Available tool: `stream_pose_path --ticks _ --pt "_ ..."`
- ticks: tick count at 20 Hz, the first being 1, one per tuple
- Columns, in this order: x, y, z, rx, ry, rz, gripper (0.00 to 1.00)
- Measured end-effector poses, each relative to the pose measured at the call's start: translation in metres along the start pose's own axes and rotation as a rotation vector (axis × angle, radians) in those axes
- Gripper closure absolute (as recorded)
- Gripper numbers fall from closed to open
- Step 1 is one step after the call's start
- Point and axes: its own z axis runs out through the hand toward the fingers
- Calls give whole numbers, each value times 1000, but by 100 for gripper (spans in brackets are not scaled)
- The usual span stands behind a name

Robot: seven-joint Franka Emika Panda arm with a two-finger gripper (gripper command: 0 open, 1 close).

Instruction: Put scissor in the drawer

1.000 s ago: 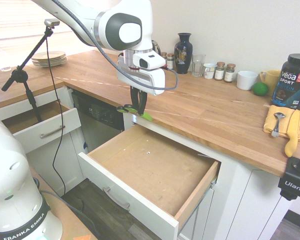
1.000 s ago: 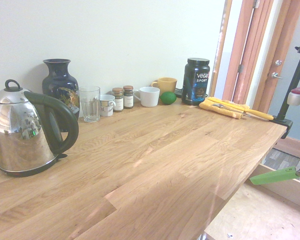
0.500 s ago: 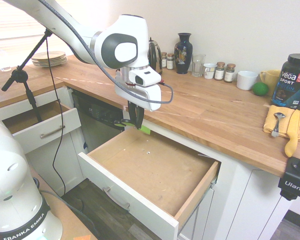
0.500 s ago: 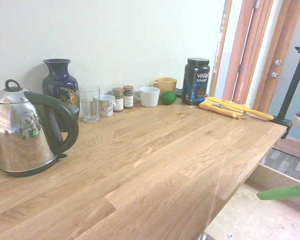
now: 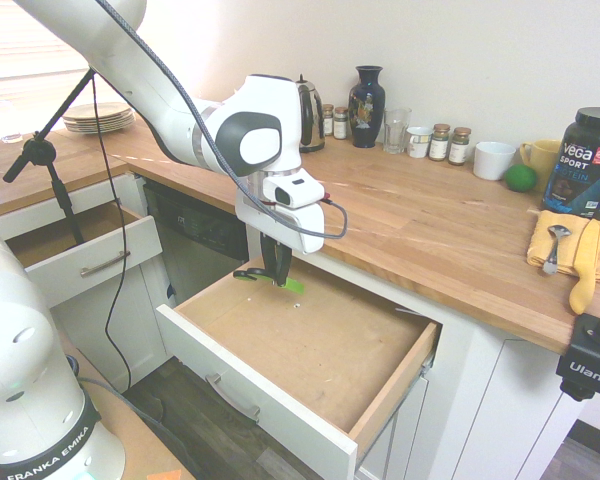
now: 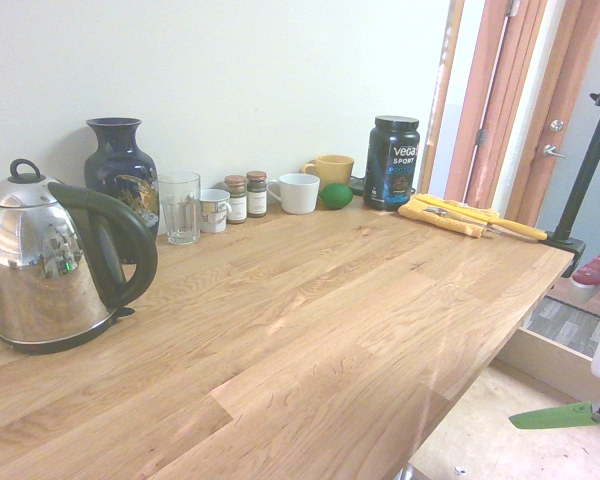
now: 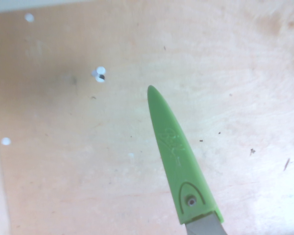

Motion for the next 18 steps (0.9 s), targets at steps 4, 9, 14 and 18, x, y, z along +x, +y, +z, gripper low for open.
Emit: stream_pose_path --ticks 4,9,14,18 --pt "0 -3 19 -10 0 5 100" --pt "-10 -2 33 54 8 -75 100" --pt "-16 5 56 72 11 -124 100" --pt "-12 10 79 64 1 -109 100"
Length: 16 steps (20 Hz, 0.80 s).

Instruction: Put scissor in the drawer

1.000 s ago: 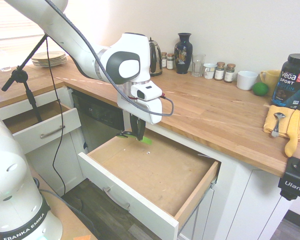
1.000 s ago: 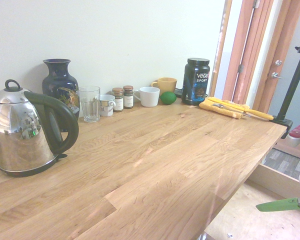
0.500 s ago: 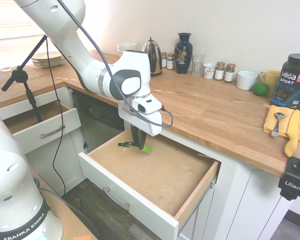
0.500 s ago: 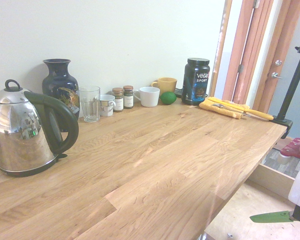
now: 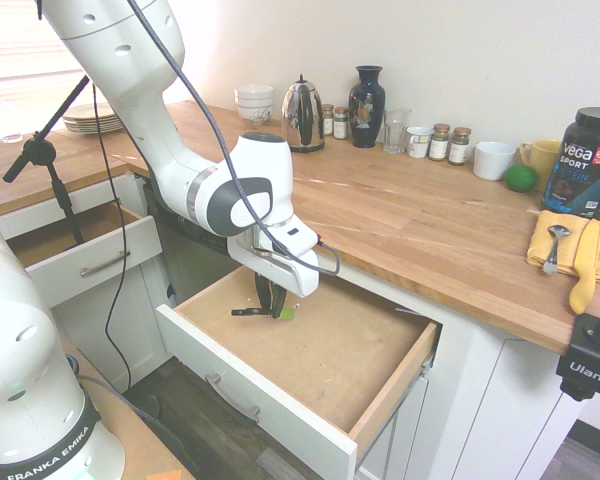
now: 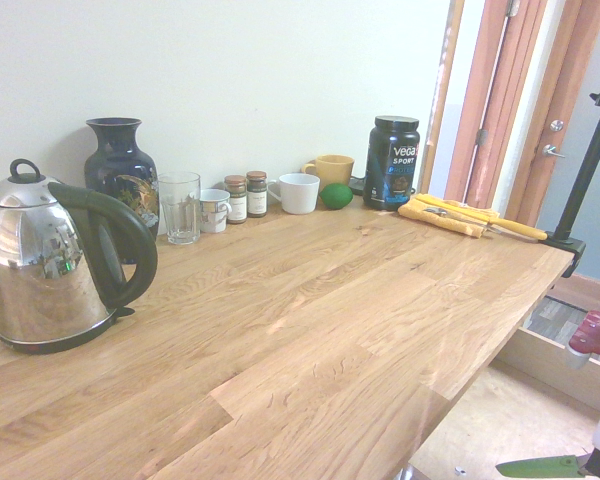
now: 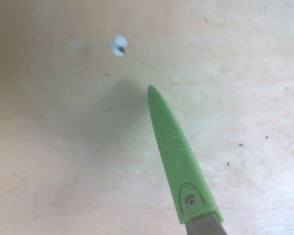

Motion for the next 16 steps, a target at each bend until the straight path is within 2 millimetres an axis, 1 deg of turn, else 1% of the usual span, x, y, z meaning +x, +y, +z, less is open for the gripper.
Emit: stream_pose_path --ticks 4,11,16 --pt "3 6 18 -10 -8 11 100" --pt "11 8 37 -24 -15 24 100" --pt "20 9 54 -38 -19 30 100"
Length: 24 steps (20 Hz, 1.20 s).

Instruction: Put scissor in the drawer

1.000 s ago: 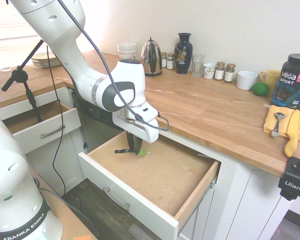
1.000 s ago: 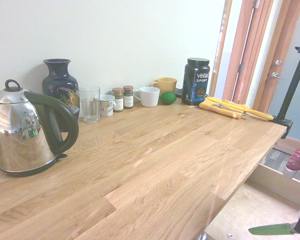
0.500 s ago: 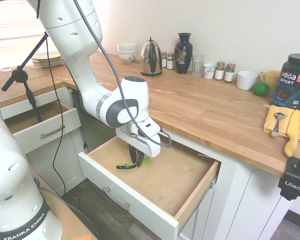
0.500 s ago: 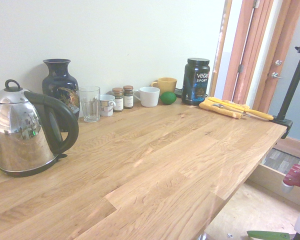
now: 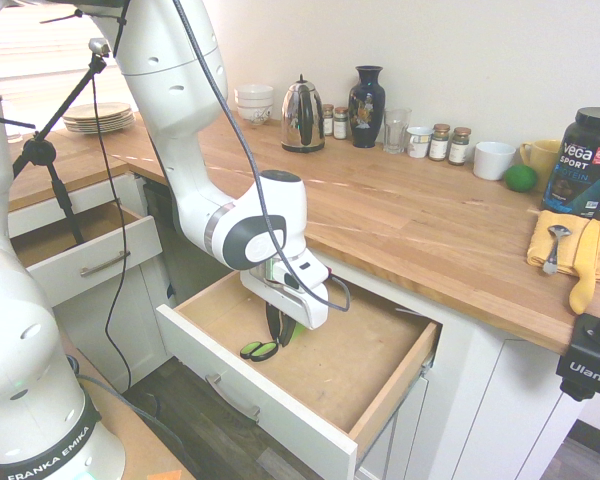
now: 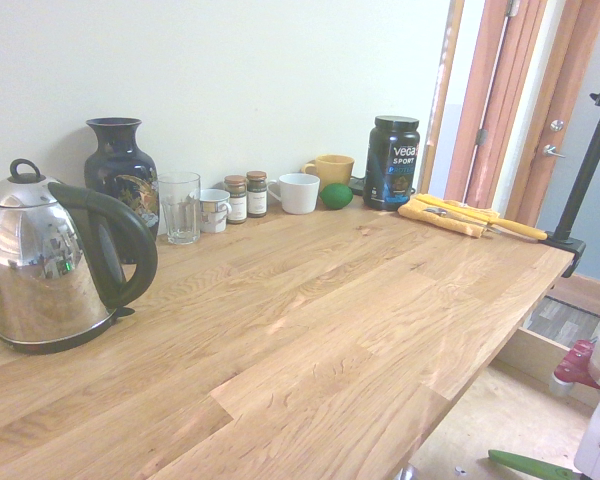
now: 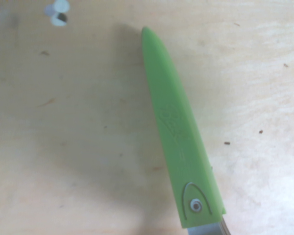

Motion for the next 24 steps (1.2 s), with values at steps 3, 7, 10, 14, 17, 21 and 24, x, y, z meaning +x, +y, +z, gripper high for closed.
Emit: stream_pose_path --ticks 3,7,10,14,17,21,24 --pt "4 -1 10 -6 -6 7 100" --pt "9 -7 11 1 -13 22 0" --pt "10 -11 9 5 -14 27 0" --pt "8 -14 9 7 -14 23 0" --pt "8 -16 8 7 -13 19 0" --pt "11 -21 5 14 -6 17 0" --pt "12 -24 3 14 -6 13 0"
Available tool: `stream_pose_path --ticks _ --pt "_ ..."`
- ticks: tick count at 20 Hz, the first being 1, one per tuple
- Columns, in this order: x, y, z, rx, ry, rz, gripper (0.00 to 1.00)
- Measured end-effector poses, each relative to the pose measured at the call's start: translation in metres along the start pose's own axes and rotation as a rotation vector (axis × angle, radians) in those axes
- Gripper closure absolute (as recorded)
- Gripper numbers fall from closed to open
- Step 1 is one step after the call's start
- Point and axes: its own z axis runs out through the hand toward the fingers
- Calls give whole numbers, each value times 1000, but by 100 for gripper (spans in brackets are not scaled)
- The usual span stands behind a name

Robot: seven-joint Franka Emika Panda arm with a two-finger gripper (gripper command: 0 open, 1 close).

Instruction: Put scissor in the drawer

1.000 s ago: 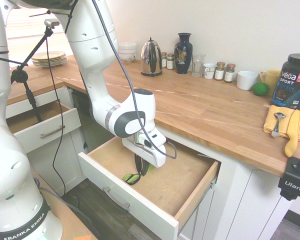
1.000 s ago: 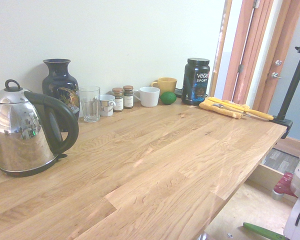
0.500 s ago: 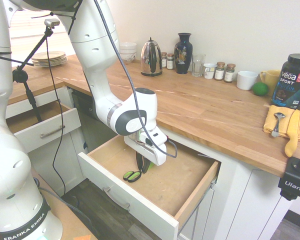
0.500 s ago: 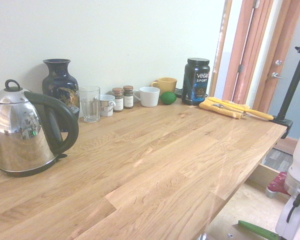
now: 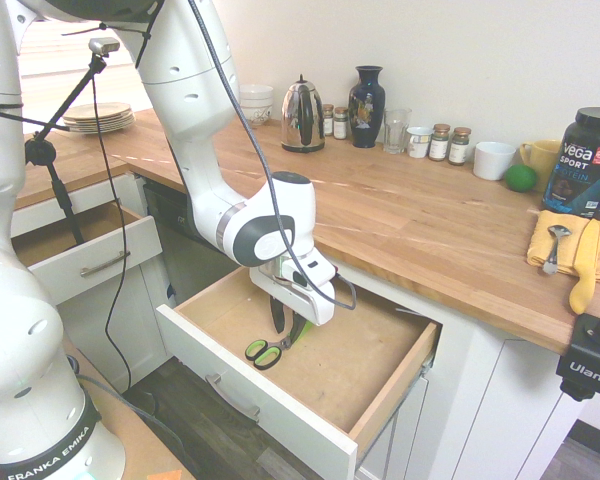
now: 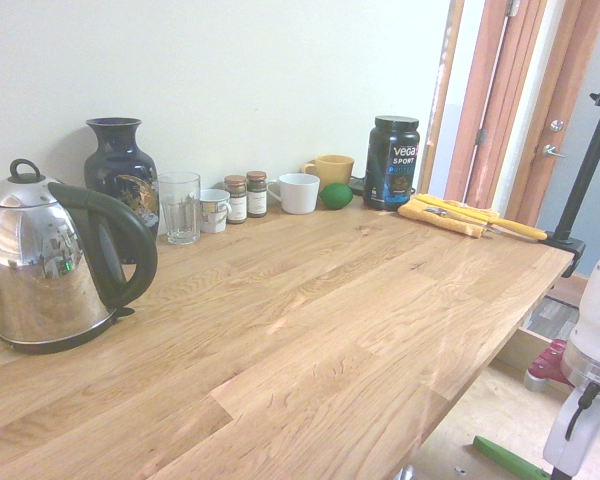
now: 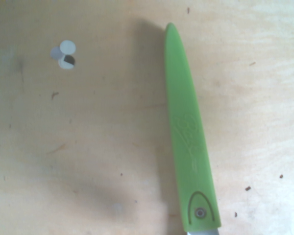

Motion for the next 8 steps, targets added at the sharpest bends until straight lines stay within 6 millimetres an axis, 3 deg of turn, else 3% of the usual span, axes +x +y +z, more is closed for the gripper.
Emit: stream_pose_path --ticks 4,8 --pt "2 -5 -5 1 0 -1 0" --pt "9 -13 -28 16 9 12 0"
